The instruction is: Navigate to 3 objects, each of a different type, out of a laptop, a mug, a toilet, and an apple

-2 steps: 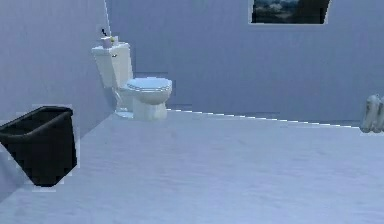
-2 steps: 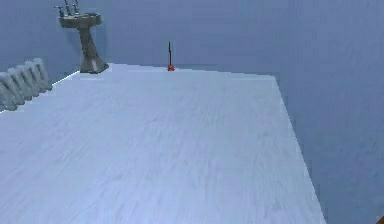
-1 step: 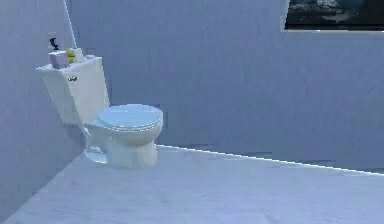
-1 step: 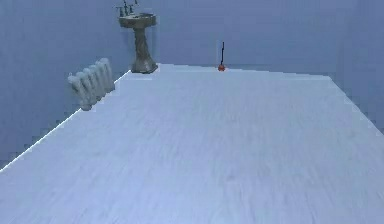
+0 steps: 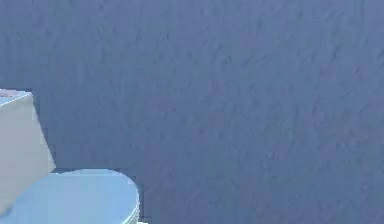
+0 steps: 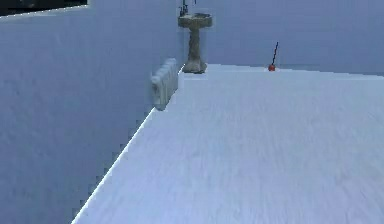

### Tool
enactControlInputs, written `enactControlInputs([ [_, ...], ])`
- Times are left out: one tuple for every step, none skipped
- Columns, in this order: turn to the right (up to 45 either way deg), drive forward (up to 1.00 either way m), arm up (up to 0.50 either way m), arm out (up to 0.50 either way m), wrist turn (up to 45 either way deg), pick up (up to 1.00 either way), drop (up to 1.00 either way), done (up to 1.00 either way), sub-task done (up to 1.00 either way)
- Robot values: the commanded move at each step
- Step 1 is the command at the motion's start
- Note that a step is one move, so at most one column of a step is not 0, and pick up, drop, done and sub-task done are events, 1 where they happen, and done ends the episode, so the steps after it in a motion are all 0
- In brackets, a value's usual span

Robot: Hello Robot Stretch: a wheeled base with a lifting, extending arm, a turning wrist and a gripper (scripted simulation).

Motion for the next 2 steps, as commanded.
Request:
enactControlInputs([
  [-42.0, 0.0, 0.0, 0.0, 0.0, 0.0, 0.0, 0.0, 0.0],
  [0.0, 0.0, 0.0, 0.0, 0.0, 0.0, 0.0, 0.0, 1.0],
])
